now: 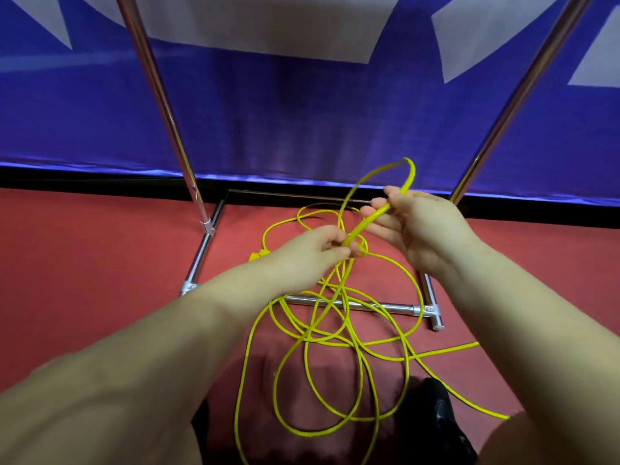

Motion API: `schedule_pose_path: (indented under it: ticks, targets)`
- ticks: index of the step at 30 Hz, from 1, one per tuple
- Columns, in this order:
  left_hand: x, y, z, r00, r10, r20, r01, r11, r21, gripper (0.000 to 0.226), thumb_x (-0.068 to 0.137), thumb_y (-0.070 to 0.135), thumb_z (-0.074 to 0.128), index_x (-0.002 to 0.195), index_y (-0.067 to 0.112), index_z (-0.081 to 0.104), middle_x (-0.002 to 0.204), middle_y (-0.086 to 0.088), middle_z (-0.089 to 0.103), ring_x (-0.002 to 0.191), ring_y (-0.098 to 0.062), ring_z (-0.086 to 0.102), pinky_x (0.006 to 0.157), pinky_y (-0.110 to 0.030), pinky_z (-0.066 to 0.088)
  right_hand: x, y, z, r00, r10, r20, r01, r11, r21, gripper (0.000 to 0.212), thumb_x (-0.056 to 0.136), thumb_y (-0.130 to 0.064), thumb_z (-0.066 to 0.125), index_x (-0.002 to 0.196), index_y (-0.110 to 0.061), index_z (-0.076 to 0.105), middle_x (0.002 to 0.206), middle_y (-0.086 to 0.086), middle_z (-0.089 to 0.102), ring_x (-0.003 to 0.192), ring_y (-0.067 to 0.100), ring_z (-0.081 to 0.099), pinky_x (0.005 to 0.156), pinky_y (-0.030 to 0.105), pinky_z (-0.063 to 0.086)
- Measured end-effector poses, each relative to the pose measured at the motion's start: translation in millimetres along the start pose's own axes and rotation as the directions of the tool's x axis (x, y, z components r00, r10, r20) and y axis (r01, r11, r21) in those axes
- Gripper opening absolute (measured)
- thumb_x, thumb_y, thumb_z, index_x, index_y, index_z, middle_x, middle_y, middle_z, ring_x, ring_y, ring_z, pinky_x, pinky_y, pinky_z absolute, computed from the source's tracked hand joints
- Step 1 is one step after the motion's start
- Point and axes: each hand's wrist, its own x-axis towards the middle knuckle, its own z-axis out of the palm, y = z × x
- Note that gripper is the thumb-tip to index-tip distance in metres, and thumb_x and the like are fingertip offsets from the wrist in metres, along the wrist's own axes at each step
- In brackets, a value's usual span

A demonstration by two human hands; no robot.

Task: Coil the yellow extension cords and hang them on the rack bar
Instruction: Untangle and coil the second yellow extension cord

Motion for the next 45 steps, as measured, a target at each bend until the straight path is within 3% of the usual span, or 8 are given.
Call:
schedule_pose_path:
  ticks: [4, 7, 15, 21, 26, 31, 37, 45]
  targets:
    - [3.7, 10.1, -6.7, 0.982, 0.099, -0.162, -0.109, 0.992, -0.058, 0.018, 0.097, 0.007, 0.044, 0.089, 0.019, 0.055, 0.077, 0.004, 0.060, 0.077, -0.009, 0.056, 0.082, -0.027, 0.046, 2.0, -5.0, 1.0, 0.996, -0.091, 0.027, 0.088, 0.990, 0.108, 0.013, 0.098, -0.021, 0.045, 0.095, -0.011, 0.052, 0.084, 0.008, 0.065, 0.068, 0.014, 0.071, 0.060, 0.025, 0.058]
    - [5.7, 20.3, -9.8, 0.943, 0.027, -0.332, -0.120, 0.957, -0.264, 0.023, 0.099, 0.008, 0.039, 0.086, 0.020, 0.053, 0.073, 0.000, 0.056, 0.066, -0.009, 0.058, 0.067, -0.021, 0.052, 2.5, 3.8, -2.9, 0.980, -0.164, 0.113, 0.189, 0.943, -0.274, 0.018, 0.089, -0.030, 0.059, 0.099, -0.015, 0.060, 0.091, 0.005, 0.068, 0.083, 0.013, 0.067, 0.075, 0.029, 0.054]
    - [4.3, 32.8, -34.2, 0.912, -0.212, -0.351, -0.130, 0.662, -0.738, 0.012, 0.098, 0.014, 0.044, 0.094, 0.011, 0.055, 0.077, -0.003, 0.062, 0.061, -0.010, 0.067, 0.062, -0.027, 0.057, 1.8, 39.2, -13.4, 0.886, -0.083, 0.457, 0.464, 0.140, -0.875, 0.014, 0.091, -0.022, 0.059, 0.102, -0.015, 0.062, 0.093, 0.002, 0.066, 0.092, 0.021, 0.061, 0.076, 0.024, 0.040]
    - [5.6, 14.1, -21.9, 0.980, -0.147, -0.136, 0.055, 0.851, -0.522, 0.027, 0.098, 0.023, 0.045, 0.122, 0.017, 0.053, 0.120, -0.006, 0.061, 0.113, -0.017, 0.056, 0.098, -0.030, 0.041, 4.5, 17.3, -3.7, 0.974, -0.170, 0.150, 0.223, 0.837, -0.500, 0.016, 0.097, -0.015, 0.048, 0.082, -0.016, 0.052, 0.072, 0.005, 0.066, 0.058, 0.017, 0.066, 0.062, 0.033, 0.057]
    - [1.9, 5.5, 3.3, 0.999, -0.039, -0.024, 0.039, 0.999, 0.016, 0.021, 0.095, 0.019, 0.051, 0.106, 0.006, 0.063, 0.100, -0.009, 0.068, 0.090, -0.017, 0.062, 0.084, -0.025, 0.046, -3.1, 6.1, 5.4, 0.993, -0.047, 0.111, 0.060, 0.990, -0.125, 0.016, 0.098, -0.017, 0.046, 0.086, -0.011, 0.054, 0.066, 0.001, 0.068, 0.053, 0.010, 0.067, 0.050, 0.022, 0.055]
    - [4.1, 16.9, -3.3, 0.982, -0.032, -0.187, -0.003, 0.983, -0.184, 0.024, 0.099, 0.015, 0.042, 0.081, 0.021, 0.057, 0.073, 0.004, 0.061, 0.066, -0.008, 0.057, 0.066, -0.020, 0.048, 1.7, 8.4, 3.6, 0.982, -0.156, 0.103, 0.177, 0.952, -0.251, 0.011, 0.093, -0.025, 0.055, 0.093, -0.015, 0.059, 0.085, 0.005, 0.069, 0.068, 0.009, 0.069, 0.058, 0.019, 0.054]
    - [3.5, 29.3, -21.9, 0.932, -0.116, -0.344, -0.079, 0.860, -0.504, 0.021, 0.099, 0.020, 0.041, 0.088, 0.019, 0.058, 0.068, 0.002, 0.056, 0.059, -0.009, 0.063, 0.067, -0.030, 0.056, 5.7, 35.8, -8.4, 0.913, -0.013, 0.408, 0.353, 0.530, -0.771, 0.031, 0.076, -0.014, 0.076, 0.103, -0.012, 0.062, 0.099, 0.010, 0.069, 0.093, 0.022, 0.066, 0.091, 0.038, 0.051]
    - [5.5, 33.7, -23.7, 0.976, -0.065, -0.208, -0.107, 0.688, -0.718, 0.025, 0.101, 0.021, 0.034, 0.108, 0.015, 0.057, 0.102, -0.005, 0.068, 0.094, -0.017, 0.066, 0.086, -0.030, 0.051, 13.5, 29.5, -15.4, 0.904, -0.248, 0.347, 0.416, 0.332, -0.846, 0.010, 0.087, -0.019, 0.063, 0.081, -0.021, 0.056, 0.075, -0.002, 0.065, 0.070, 0.016, 0.063, 0.073, 0.028, 0.049]
